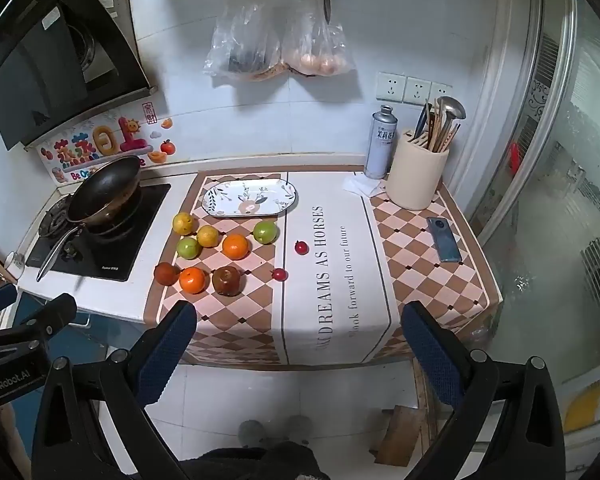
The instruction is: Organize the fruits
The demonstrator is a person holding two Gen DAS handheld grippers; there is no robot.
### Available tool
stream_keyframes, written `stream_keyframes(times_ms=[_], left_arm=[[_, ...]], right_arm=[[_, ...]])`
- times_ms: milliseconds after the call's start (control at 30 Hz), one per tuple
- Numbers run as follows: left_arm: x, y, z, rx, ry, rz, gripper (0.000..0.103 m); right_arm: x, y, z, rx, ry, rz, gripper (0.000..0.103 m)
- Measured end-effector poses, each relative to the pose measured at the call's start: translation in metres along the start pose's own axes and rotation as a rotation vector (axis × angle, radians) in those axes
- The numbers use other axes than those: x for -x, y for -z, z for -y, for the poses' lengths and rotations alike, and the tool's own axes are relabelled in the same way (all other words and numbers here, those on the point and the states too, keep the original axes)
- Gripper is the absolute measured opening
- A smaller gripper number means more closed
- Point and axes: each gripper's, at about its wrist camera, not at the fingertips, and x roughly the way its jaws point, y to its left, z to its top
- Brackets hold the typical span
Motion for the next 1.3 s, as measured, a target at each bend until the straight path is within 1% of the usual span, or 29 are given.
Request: stream_keyframes(times_ms=[133, 267, 433, 1300], left_arm=[[0.002, 0.001, -0.002, 0.007, 0.006, 0.01, 0.103], [0.004, 0.003, -0.002, 0.009, 0.009, 0.007, 0.103], [0.003, -0.006, -0.01, 0.011, 0.013, 0.003, 0.103], [0.003, 0.0, -0.011, 0.015, 0.016, 0.014, 0.103]], right_arm=[[0.002, 0.0, -0.002, 0.005, 0.001, 0.007, 0.103], [0.007, 0.0, -0.012, 0.013, 0.004, 0.008, 0.103], [0.006, 0.001, -0.011, 0.013, 0.002, 0.012, 0.103], [0.008, 0.001, -0.014, 0.017, -0.001, 0.006, 0.103]])
